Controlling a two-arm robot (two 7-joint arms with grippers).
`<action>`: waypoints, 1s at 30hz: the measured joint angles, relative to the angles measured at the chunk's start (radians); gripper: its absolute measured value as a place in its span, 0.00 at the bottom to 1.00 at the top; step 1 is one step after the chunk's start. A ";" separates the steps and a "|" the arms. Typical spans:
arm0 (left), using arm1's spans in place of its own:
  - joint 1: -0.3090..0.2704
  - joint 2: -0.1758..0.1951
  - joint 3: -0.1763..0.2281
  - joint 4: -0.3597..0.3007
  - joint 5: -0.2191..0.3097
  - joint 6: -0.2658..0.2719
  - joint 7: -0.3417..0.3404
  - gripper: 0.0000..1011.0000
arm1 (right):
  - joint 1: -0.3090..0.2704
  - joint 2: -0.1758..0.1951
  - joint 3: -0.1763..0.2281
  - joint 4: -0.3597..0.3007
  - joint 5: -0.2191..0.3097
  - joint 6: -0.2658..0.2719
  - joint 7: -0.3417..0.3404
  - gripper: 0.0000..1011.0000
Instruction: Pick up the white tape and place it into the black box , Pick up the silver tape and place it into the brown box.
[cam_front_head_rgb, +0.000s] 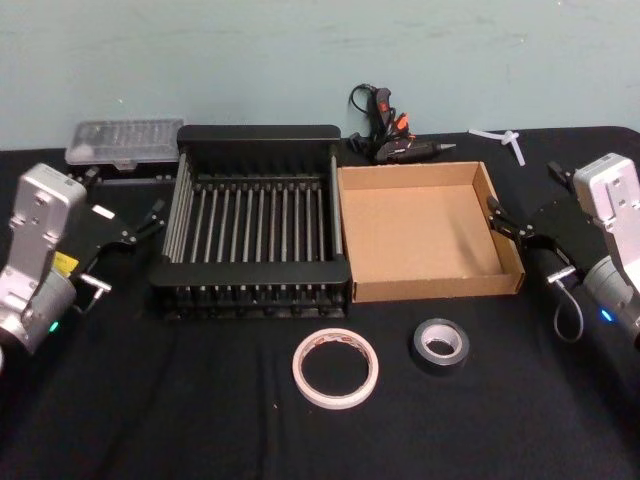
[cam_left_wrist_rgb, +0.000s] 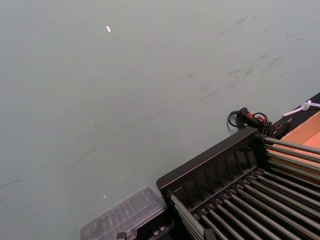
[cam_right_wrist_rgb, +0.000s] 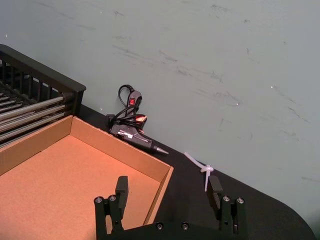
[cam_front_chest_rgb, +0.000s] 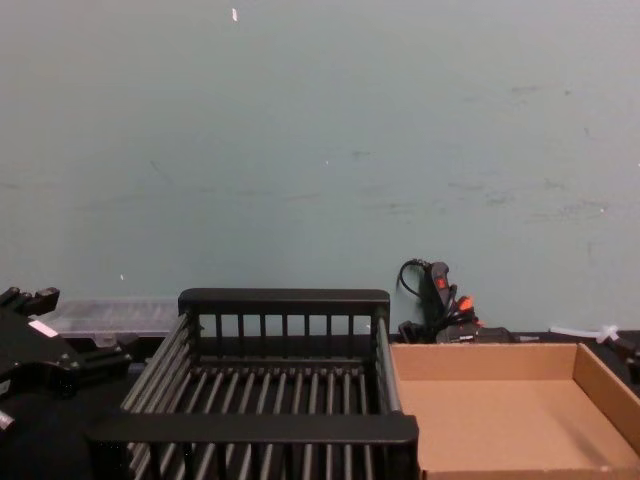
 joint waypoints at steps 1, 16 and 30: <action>0.000 0.000 0.000 0.000 0.000 0.000 0.000 0.99 | 0.000 0.000 0.000 0.000 0.000 0.000 0.000 0.99; 0.000 0.000 0.000 0.000 0.000 0.000 0.000 0.99 | 0.000 0.000 0.000 0.000 0.000 0.000 0.000 0.99; 0.000 0.000 0.000 0.000 0.000 0.000 0.000 0.99 | 0.000 0.000 0.000 0.000 0.000 0.000 0.000 0.99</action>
